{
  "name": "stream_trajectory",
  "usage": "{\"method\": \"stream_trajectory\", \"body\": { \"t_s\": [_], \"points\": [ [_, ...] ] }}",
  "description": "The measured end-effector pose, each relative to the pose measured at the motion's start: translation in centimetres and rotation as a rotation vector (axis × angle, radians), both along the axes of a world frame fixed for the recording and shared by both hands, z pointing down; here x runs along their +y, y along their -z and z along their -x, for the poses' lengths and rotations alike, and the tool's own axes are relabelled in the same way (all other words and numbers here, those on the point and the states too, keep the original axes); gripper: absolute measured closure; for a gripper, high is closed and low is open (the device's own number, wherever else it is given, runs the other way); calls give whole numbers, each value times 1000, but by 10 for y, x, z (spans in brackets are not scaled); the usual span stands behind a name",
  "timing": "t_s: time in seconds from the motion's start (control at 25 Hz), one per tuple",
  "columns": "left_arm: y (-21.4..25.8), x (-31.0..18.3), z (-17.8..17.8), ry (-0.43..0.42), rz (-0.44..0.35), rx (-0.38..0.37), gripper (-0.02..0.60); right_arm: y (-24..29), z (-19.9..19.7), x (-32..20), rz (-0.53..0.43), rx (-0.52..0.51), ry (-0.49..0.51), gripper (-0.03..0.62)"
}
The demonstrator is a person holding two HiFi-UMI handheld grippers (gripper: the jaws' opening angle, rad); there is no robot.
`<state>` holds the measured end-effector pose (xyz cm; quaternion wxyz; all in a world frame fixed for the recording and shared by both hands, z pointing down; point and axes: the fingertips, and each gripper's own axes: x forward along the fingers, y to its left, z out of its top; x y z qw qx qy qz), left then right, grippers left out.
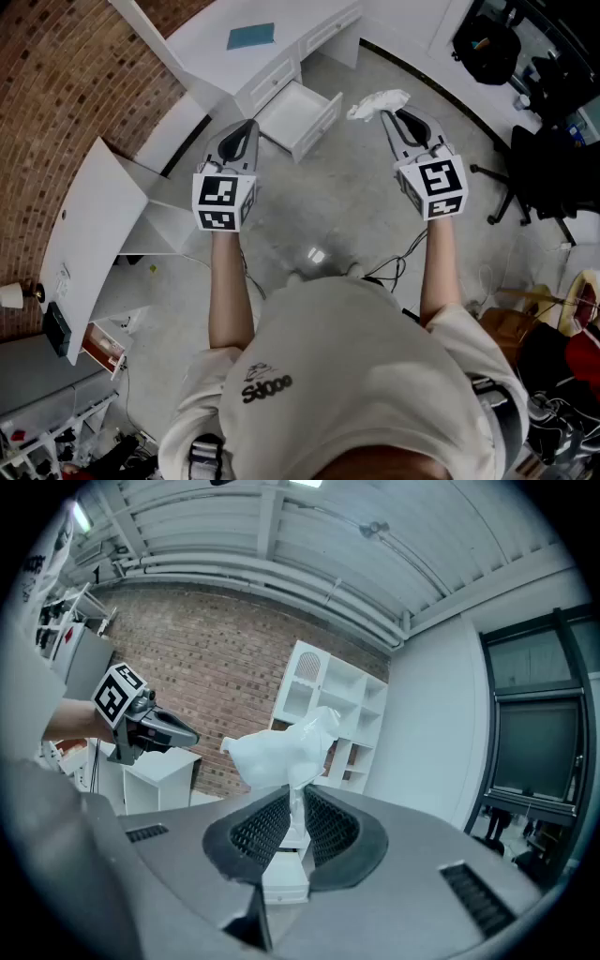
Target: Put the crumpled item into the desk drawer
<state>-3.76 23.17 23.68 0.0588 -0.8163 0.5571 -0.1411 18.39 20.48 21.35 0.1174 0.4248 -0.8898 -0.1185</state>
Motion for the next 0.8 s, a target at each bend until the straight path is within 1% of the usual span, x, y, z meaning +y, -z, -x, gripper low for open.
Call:
{"method": "stream_trajectory", "body": {
  "t_s": [0.2, 0.36, 0.6, 0.8],
  "points": [
    [-1, 5, 10, -7, 5, 1, 568, -1, 11, 7, 8, 5, -2, 546],
    [-3, 5, 10, -4, 9, 9, 568, -2, 10, 7, 8, 0, -1, 546],
    [-7, 0, -9, 6, 19, 10, 568, -2, -8, 0, 22, -39, 22, 545],
    [-16, -1, -38, 44, 34, 13, 568, -12, -38, -7, 43, -44, 55, 545]
  ]
}}
